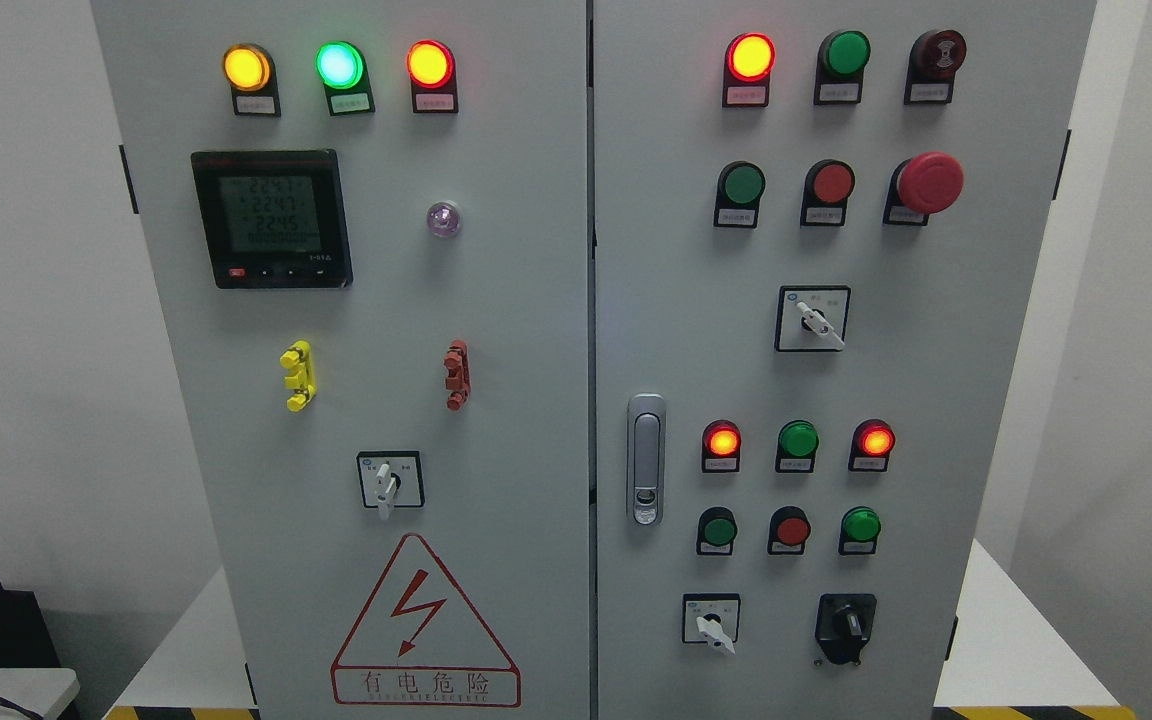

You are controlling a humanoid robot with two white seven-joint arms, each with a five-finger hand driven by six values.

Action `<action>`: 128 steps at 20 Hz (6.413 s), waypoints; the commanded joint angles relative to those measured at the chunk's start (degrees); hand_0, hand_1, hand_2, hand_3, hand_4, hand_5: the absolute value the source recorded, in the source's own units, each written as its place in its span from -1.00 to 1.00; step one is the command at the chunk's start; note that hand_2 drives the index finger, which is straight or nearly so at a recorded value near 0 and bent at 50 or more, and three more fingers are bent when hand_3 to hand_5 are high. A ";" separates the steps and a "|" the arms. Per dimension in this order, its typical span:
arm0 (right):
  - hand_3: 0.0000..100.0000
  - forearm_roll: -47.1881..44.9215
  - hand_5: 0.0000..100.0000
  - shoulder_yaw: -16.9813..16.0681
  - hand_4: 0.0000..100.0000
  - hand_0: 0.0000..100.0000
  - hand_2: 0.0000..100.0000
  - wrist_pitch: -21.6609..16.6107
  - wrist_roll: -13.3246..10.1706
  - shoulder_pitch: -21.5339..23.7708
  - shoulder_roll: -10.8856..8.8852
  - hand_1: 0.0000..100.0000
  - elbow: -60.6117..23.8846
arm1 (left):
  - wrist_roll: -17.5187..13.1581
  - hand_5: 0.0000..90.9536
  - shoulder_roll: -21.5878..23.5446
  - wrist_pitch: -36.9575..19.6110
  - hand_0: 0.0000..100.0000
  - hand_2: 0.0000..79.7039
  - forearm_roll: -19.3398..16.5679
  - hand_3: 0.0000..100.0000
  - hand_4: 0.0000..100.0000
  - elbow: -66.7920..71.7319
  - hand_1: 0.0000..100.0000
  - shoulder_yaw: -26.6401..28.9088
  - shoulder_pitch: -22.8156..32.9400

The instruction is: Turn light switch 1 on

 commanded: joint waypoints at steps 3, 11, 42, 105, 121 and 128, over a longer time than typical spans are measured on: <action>-1.00 -1.05 -1.00 0.00 -1.00 -0.76 -1.00 0.04 0.03 0.00 0.00 -0.22 0.00 | 4.76 0.06 1.60 1.00 -0.50 0.08 -0.29 0.20 0.35 -19.42 -1.00 -13.53 -2.67; -1.00 -0.97 -1.00 0.00 -1.00 -0.76 -1.00 0.04 0.03 0.00 0.00 -0.22 0.00 | 6.26 0.11 1.60 6.36 -0.47 0.11 -7.33 0.26 0.38 -20.64 -1.00 -23.37 -11.37; -1.00 -1.05 -1.00 0.00 -1.00 -0.76 -1.00 0.04 0.03 0.00 0.00 -0.22 0.00 | 23.84 0.55 -4.82 34.65 -0.59 0.33 -17.09 0.38 0.49 -21.79 -0.05 -44.22 -21.74; -1.00 -0.97 -1.00 0.00 -1.00 -0.76 -1.00 0.04 0.03 0.00 0.00 -0.22 0.00 | 32.01 0.74 -6.93 56.46 -0.55 0.18 -14.18 0.24 0.44 -19.51 0.13 -43.95 -38.01; -1.00 -1.05 -1.00 0.00 -1.00 -0.76 -1.00 0.04 0.03 0.00 0.00 -0.22 0.00 | 32.01 0.78 -6.93 58.40 -0.52 0.19 -13.39 0.24 0.45 -19.51 0.08 -44.13 -39.24; -1.00 -1.05 -1.00 0.00 -1.00 -0.76 -1.00 0.04 0.03 0.00 0.00 -0.22 0.00 | 32.01 0.77 -6.93 59.45 -0.52 0.19 -13.39 0.25 0.45 -19.59 0.07 -44.22 -39.94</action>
